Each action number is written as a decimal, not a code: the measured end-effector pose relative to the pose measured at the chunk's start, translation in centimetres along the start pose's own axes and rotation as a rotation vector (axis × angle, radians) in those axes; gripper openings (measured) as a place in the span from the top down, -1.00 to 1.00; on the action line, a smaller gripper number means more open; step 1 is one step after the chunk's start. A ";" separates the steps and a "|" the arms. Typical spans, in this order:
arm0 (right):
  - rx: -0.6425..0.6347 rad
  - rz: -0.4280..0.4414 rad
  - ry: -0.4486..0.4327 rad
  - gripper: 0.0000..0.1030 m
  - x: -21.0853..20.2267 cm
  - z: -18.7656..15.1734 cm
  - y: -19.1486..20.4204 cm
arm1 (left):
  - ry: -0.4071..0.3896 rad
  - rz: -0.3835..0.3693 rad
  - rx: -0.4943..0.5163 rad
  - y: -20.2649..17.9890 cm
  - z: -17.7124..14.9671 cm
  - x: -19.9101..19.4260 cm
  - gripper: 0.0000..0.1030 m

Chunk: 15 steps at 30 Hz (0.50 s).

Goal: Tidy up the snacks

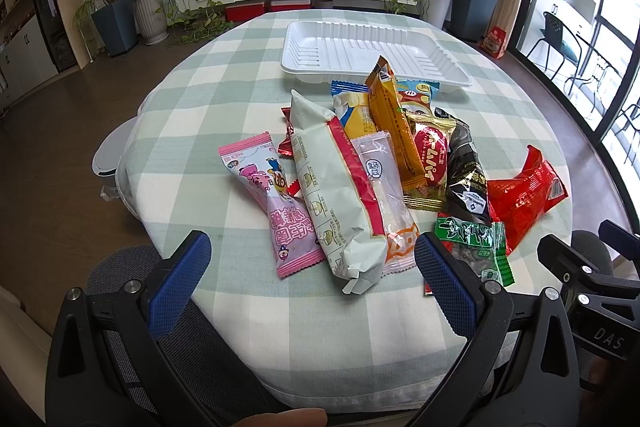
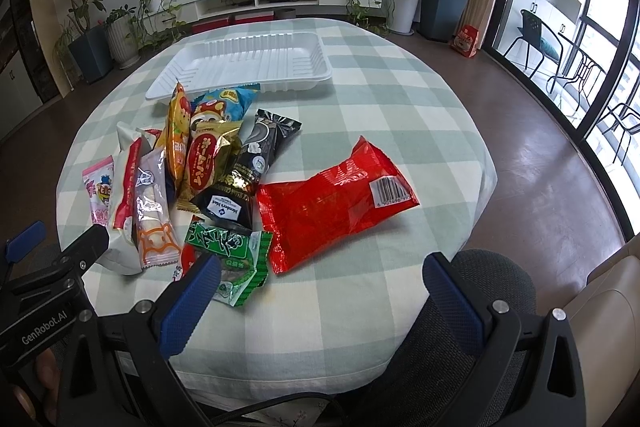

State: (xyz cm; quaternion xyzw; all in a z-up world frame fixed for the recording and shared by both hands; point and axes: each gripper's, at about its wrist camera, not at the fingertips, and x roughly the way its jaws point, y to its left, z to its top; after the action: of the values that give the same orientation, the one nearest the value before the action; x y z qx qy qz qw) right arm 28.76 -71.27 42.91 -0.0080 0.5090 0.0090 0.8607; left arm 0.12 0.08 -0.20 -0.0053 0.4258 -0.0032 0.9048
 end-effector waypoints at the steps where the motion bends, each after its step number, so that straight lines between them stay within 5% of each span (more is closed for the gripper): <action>1: 0.000 0.000 0.000 -1.00 0.0 0.0 0.0 | 0.000 0.000 0.000 0.0 0.0 0.0 -1.00; 15: 0.000 0.000 0.004 -1.00 0.4 -0.5 0.4 | 0.001 0.000 0.000 0.0 0.0 0.0 -1.00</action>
State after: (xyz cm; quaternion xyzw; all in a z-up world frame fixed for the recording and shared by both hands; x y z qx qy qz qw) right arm 28.49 -70.92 42.29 -0.0079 0.5105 0.0090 0.8598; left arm 0.13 0.08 -0.20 -0.0054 0.4262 -0.0032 0.9046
